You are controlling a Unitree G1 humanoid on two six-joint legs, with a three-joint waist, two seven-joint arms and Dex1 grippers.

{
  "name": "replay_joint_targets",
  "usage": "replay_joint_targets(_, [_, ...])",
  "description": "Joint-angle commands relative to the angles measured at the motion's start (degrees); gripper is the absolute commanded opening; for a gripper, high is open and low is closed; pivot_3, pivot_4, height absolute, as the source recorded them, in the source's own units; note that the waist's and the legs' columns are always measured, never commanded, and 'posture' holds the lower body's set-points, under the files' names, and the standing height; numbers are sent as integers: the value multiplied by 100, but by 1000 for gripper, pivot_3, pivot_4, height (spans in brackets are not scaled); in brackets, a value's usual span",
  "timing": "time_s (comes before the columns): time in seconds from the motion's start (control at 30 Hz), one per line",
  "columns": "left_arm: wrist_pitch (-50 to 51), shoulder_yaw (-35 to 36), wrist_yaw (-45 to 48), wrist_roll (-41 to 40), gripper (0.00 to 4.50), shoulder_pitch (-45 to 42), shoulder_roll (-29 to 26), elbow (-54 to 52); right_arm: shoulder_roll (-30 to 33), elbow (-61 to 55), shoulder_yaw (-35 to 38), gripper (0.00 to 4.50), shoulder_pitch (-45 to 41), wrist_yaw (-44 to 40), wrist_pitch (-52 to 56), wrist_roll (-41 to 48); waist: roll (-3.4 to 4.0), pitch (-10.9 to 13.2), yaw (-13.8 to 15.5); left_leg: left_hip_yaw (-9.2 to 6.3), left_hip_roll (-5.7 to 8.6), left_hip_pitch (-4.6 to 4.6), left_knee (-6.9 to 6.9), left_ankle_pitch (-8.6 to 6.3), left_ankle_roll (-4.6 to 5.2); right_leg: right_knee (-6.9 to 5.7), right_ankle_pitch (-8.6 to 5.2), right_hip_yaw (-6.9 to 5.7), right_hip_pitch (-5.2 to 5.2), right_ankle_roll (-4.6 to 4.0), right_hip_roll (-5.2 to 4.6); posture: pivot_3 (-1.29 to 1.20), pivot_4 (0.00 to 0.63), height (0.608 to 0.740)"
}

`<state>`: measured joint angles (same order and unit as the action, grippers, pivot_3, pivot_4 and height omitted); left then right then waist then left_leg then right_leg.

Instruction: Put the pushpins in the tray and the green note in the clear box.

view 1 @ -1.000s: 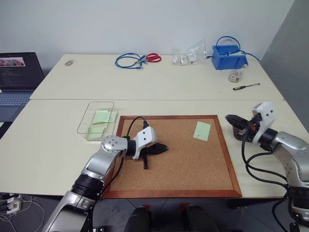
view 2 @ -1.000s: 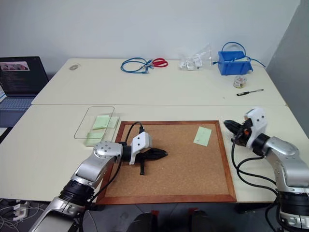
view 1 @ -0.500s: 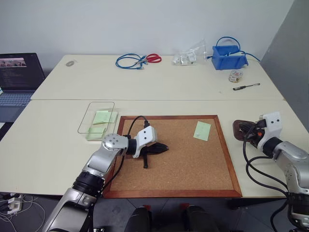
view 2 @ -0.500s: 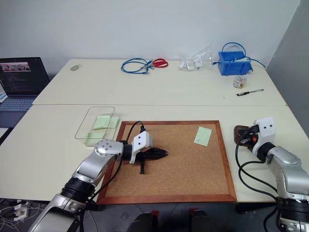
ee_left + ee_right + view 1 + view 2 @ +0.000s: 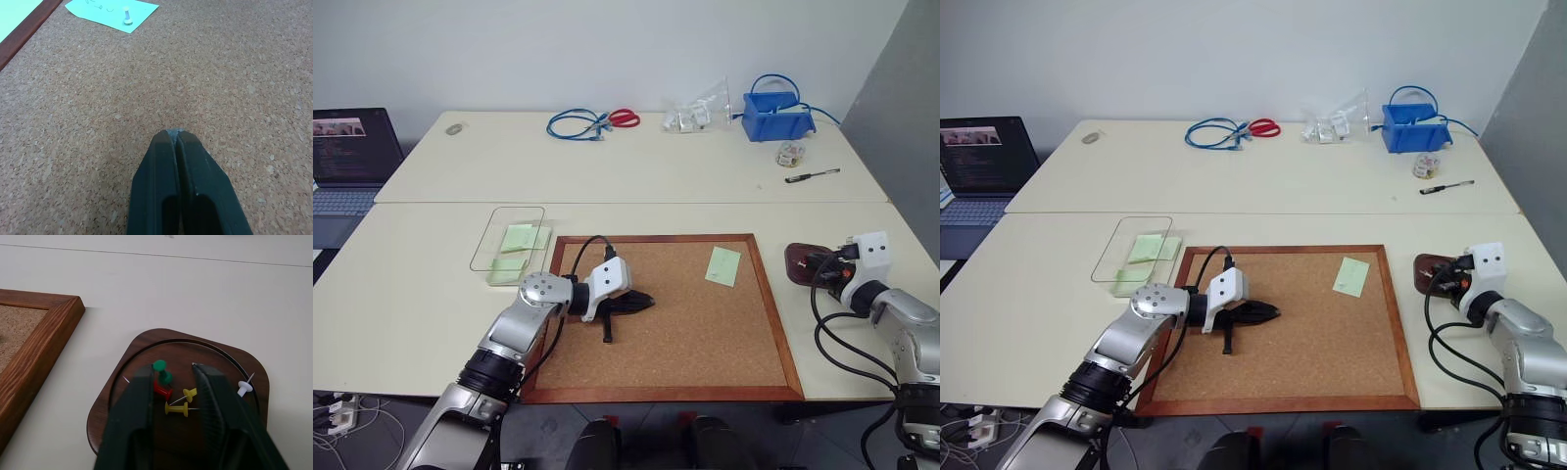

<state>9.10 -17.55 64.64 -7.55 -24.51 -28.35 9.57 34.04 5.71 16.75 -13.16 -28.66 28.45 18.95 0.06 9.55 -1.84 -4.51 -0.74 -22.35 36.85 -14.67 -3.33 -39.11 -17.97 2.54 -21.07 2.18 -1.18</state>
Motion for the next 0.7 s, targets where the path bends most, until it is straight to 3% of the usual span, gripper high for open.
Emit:
replay_joint_targets(0.03, [157,-438,196,290,0,274,-54,273,94,-89,134,2260,-124,20,-140,-13,0,0,0,0,0,0,0,0,0,0,0,0,0,0,0,0,150,740])
replay_joint_targets(0.3, [146,-435,209,295,0,261,-66,293,147,-342,74,3941,-23,-194,-324,14,0,0,0,0,0,0,0,0,0,0,0,0,0,0,0,0,150,740])
replay_joint_targets(0.7, [106,-452,207,313,0,276,-73,303,421,-1318,-1111,3941,105,-2358,-728,375,0,0,-2,-2,-1,1,1,0,1,1,0,-2,1,0,1,0,150,740])
